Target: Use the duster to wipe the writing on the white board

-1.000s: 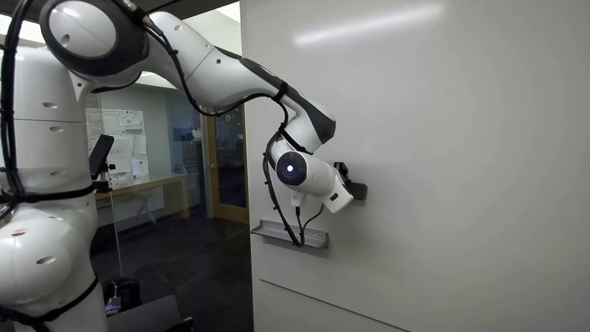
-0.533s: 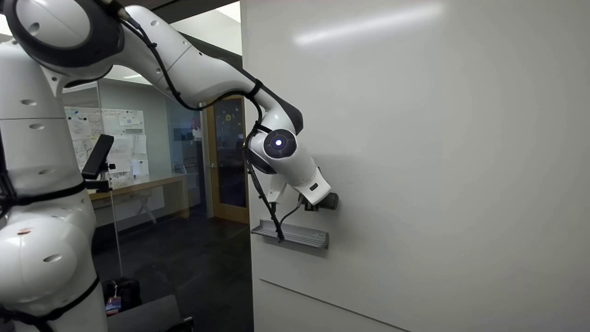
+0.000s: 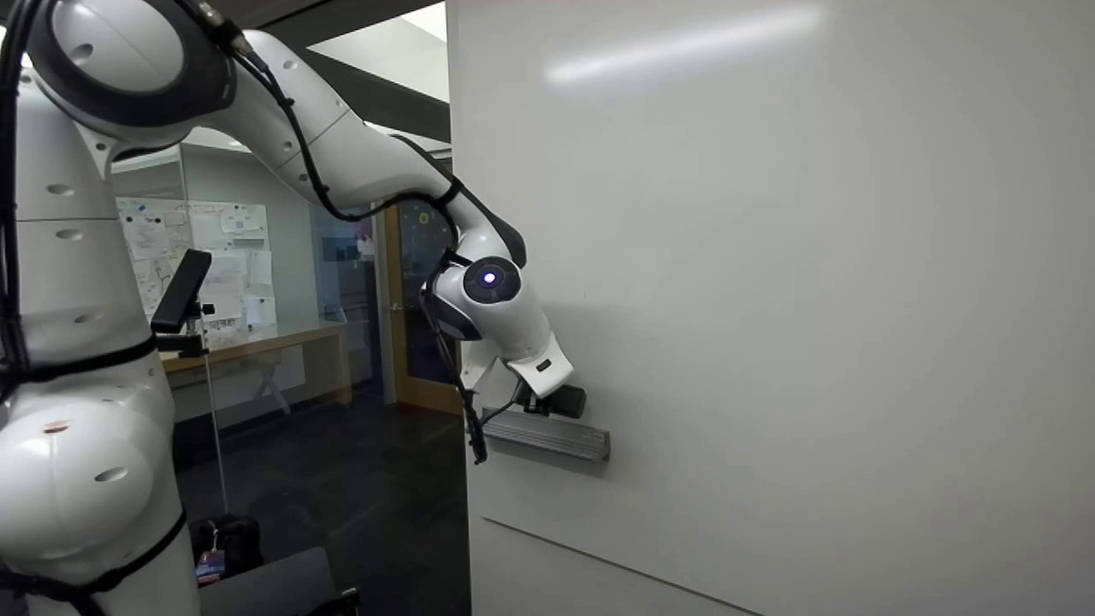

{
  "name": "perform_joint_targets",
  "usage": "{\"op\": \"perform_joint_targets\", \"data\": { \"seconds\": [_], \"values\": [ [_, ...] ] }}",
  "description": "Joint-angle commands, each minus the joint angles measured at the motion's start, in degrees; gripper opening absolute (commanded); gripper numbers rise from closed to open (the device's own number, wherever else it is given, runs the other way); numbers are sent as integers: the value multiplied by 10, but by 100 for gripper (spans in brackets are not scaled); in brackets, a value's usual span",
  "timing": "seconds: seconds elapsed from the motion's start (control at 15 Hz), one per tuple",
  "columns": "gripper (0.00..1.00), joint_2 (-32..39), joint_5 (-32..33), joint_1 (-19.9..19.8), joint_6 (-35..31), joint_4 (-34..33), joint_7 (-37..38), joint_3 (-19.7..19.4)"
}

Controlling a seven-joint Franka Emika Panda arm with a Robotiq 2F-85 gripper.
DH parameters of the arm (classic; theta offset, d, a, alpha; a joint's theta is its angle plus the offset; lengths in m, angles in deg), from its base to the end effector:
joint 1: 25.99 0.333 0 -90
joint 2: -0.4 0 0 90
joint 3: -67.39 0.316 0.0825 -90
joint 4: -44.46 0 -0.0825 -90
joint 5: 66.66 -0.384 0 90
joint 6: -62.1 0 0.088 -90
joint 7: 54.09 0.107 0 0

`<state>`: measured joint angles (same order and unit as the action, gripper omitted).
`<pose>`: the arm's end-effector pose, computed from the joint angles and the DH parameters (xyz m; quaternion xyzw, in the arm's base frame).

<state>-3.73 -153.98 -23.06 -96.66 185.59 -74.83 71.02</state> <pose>0.4748 0.0110 0.3348 -0.8291 0.4001 -0.1819 0.3456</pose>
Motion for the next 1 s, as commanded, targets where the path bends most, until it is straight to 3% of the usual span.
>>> {"op": "perform_joint_targets", "data": {
  "seconds": [0.0,0.27,0.33,0.73,0.93],
  "values": [
    [55,0,0,3,-3,3,0,3],
    [55,0,0,5,-4,6,0,3],
    [30,0,0,5,-4,6,0,3],
    [30,20,0,33,-66,2,21,35],
    [30,46,-14,51,-152,-7,9,58]
  ]
}}
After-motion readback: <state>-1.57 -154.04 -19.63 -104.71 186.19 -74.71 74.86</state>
